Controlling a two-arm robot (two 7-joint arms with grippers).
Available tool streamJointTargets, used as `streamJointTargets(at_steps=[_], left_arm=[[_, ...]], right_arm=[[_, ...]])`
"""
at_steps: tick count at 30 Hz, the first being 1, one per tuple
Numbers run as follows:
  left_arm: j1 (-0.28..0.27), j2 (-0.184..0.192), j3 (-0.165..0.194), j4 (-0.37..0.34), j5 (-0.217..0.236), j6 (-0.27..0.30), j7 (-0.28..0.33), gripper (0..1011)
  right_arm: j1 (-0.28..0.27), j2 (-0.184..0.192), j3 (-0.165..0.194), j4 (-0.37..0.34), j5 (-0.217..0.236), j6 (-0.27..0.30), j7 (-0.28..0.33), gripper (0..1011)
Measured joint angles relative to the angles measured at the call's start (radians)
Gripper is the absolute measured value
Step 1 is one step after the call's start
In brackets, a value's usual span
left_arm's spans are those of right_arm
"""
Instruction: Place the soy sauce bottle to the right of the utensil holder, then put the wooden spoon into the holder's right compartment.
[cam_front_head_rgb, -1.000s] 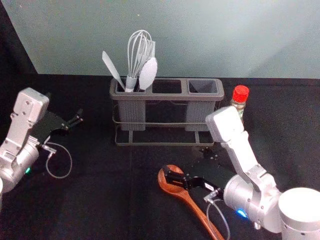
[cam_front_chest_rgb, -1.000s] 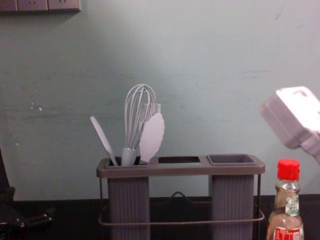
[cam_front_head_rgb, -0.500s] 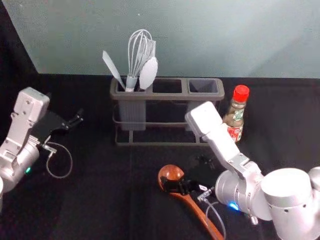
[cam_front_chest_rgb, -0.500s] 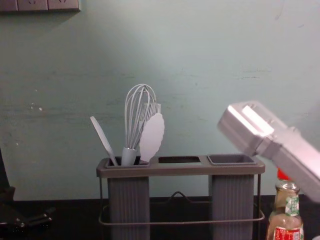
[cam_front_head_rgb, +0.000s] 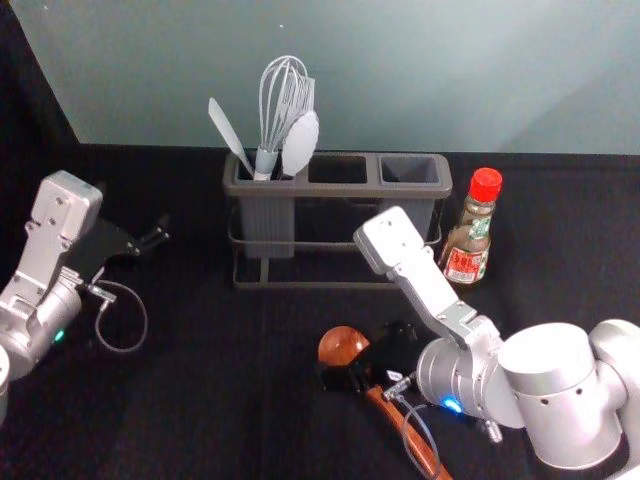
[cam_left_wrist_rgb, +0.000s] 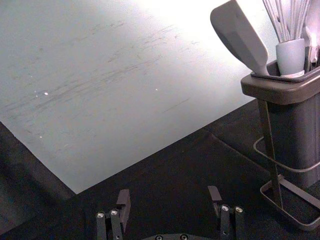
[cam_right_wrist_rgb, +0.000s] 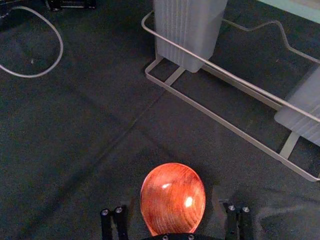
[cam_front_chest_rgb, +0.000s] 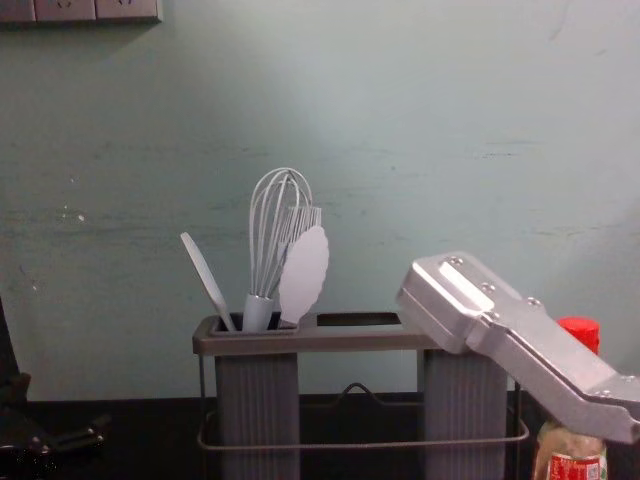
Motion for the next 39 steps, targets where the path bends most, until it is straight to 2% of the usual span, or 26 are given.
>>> streamJointTargets(at_steps=[17,39], left_arm=[[0.000,0.000,0.000,0.000,0.000,0.000,0.000,1011],[0.000,0.000,0.000,0.000,0.000,0.000,0.000,1011]], right_arm=[[0.021,-0.020,-0.016,0.026,-0.046,0.017,0.029,1000],[0.011,-0.036,-0.007,0.039,-0.094,0.011,0.062,1000]])
